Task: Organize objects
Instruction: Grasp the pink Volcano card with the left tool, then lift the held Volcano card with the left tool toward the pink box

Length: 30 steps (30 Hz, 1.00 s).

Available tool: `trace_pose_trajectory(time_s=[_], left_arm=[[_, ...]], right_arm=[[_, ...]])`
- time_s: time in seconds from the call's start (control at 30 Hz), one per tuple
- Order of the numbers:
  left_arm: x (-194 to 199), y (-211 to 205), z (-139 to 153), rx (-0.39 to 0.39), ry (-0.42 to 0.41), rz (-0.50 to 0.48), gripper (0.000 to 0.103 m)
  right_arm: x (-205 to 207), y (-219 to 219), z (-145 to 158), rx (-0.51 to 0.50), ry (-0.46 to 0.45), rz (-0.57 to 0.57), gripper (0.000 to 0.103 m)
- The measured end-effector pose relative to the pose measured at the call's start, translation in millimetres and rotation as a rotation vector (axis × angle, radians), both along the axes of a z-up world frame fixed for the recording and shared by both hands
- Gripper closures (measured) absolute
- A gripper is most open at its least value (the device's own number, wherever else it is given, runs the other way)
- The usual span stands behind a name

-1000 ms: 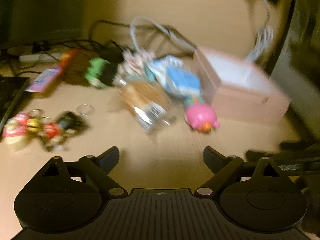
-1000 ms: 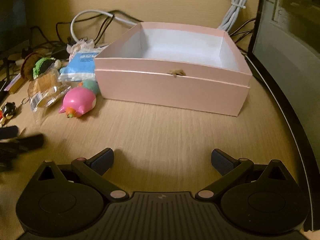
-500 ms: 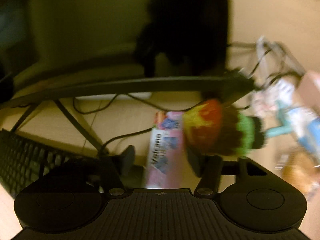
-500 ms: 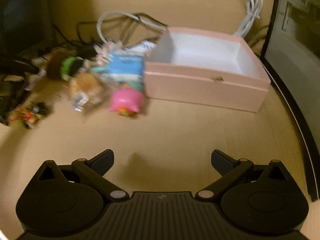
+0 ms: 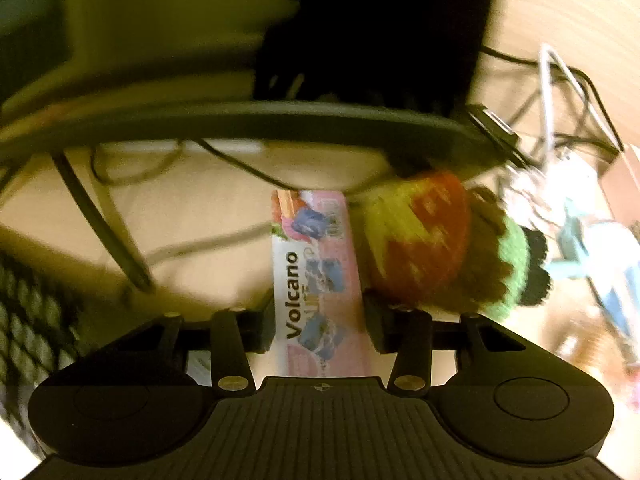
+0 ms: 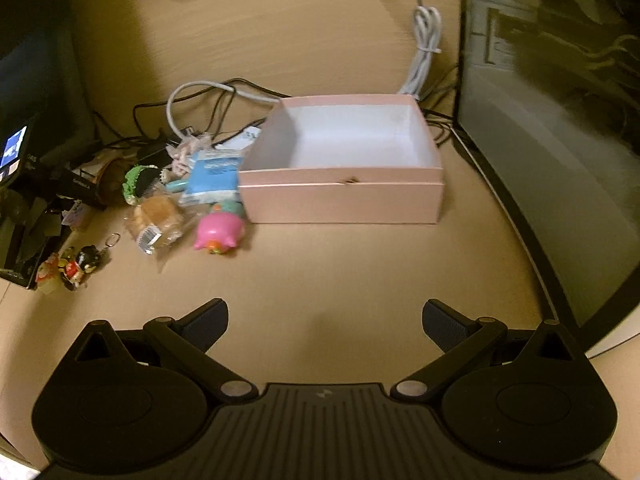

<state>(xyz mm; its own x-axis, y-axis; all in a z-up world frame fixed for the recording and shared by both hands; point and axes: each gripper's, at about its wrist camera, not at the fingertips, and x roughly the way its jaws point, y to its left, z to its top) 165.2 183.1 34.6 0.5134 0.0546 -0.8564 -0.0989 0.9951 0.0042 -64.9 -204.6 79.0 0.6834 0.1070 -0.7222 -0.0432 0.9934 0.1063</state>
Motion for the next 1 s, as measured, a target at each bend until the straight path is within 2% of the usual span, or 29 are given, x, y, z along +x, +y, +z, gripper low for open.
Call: trace_pose_trajectory(time_s=[0.13,0.2,0.27,0.33,0.37,0.43,0.53,0.67,0.8,0.93,1.0], left_arm=[[-20,-43,-1,-0.058,-0.020,-0.053,0.046],[-38,-66,3,-0.105,-0.029,-0.076,0.045],[-58,-74,5,-0.196,-0.034,-0.072,0.046],[-81,-75,16,-0.265,-0.087,-0.074,0.049],[-96,-73,25,-0.275,-0.122,-0.072,0.049],[-122,-72,43,-0.252,-0.190,-0.078,0.049],[-161,-51,59,-0.159,-0.255,-0.038,0.049],[-173,-21,45,-0.057,-0.205,0.110,0.050],[-178,1,23,-0.094,-0.159,0.214,0.050],[-170,3,5,-0.134,-0.172,0.241,0.049],[-166,0,1,-0.148,-0.208,0.249,0.049]], right_arm=[[-3,-19,1,0.010,-0.029,0.048,0.000],[2,-24,-2,-0.005,-0.028,0.060,0.000],[12,-27,-6,0.016,-0.003,0.082,0.000],[20,-21,-7,0.011,-0.009,0.122,0.000],[23,-16,-7,-0.003,-0.020,0.134,0.000],[27,-9,-5,0.000,-0.037,0.154,0.000],[32,5,-2,0.020,-0.049,0.195,0.000],[29,23,-2,0.041,-0.056,0.204,0.000],[22,36,-1,0.043,-0.057,0.209,0.000],[9,41,3,-0.014,-0.088,0.217,0.000],[2,39,5,-0.030,-0.099,0.205,0.000]])
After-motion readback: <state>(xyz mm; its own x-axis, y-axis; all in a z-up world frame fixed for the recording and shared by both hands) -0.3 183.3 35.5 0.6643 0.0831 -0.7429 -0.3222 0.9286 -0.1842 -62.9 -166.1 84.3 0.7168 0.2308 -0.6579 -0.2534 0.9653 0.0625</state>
